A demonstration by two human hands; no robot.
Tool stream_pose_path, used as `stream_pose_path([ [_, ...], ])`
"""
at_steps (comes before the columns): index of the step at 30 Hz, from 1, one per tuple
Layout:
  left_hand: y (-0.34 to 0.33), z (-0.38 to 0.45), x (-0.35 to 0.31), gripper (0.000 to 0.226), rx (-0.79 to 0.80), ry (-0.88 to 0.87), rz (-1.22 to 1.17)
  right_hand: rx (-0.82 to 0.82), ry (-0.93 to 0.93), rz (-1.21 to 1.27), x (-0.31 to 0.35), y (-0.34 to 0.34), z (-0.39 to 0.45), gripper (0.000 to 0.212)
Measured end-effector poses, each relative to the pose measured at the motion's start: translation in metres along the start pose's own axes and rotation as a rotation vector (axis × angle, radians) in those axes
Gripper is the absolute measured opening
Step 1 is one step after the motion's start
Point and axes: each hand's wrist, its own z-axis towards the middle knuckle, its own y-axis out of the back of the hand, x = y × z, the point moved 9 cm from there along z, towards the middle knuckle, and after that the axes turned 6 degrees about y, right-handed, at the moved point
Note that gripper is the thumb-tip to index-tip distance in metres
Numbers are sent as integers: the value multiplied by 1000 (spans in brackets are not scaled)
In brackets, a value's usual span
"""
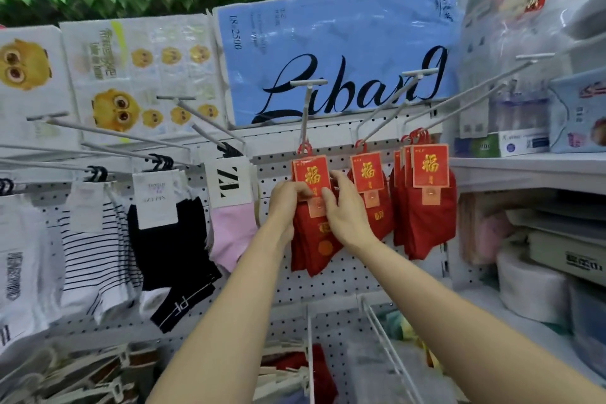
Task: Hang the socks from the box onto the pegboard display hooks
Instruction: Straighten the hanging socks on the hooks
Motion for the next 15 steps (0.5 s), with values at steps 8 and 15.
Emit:
stream_pose_path([
  [8,5,-40,-13,52,37,-71,-16,-82,84,58,39,25,-26,32],
  [15,11,-63,-20,46,-113,-233,48,-78,111,32,47,35,-37,33],
])
